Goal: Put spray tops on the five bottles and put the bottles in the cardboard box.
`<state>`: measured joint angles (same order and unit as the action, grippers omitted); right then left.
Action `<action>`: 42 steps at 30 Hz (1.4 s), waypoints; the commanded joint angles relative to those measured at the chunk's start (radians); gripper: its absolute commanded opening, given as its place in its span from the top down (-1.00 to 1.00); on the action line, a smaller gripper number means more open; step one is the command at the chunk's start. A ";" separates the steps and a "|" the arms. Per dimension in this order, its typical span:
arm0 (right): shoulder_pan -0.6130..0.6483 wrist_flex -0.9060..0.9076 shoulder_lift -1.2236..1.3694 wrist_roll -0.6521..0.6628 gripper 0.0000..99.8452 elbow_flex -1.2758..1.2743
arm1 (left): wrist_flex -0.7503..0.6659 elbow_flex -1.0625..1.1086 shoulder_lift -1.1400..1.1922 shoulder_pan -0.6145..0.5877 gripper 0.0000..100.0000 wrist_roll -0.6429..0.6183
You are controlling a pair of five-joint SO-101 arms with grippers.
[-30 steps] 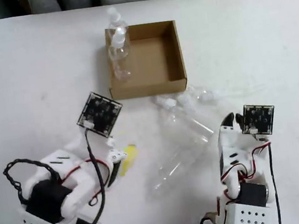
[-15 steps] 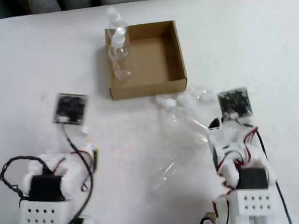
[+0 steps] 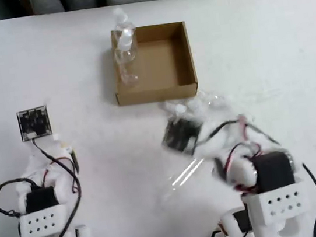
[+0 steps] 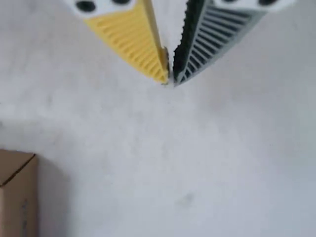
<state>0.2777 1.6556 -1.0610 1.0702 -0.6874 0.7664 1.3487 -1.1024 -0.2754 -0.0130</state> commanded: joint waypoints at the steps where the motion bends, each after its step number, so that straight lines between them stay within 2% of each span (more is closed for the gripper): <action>1: 0.147 0.054 0.007 0.061 0.86 0.011 | -0.029 -0.074 0.150 -0.007 0.95 -0.008; 6: 0.289 0.016 0.007 0.172 0.55 -0.153 | -0.078 -0.124 0.308 -0.027 0.95 -0.005; 11: 0.375 -0.105 0.015 0.285 0.42 -0.345 | -0.221 -0.086 0.351 -0.099 0.95 -0.006; 21: 0.404 -0.386 0.056 0.324 0.39 -0.503 | -0.230 -0.091 0.378 -0.093 0.95 -0.005; 30: 0.392 -0.572 0.421 0.311 0.43 -0.450 | -0.230 -0.089 0.378 -0.067 0.95 0.043; 33: 0.375 -0.578 0.516 0.216 0.69 -0.359 | -0.230 -0.089 0.378 -0.067 0.95 0.043; 35: 0.377 -0.578 0.553 0.107 0.94 -0.299 | -0.230 -0.089 0.378 -0.067 0.95 0.043; 36: 0.377 -0.578 0.565 0.038 0.99 -0.270 | -0.230 -0.089 0.378 -0.067 0.95 0.043; 38: 0.375 -0.578 0.582 -0.123 0.93 -0.212 | -0.230 -0.089 0.378 -0.067 0.95 0.043; 42: 0.374 -0.572 0.591 -0.512 0.96 -0.072 | -0.230 -0.087 0.378 -0.071 0.95 0.043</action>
<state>0.6644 1.0863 -0.4687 0.8477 -0.8807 0.5654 1.2843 -0.7281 -0.3567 0.0207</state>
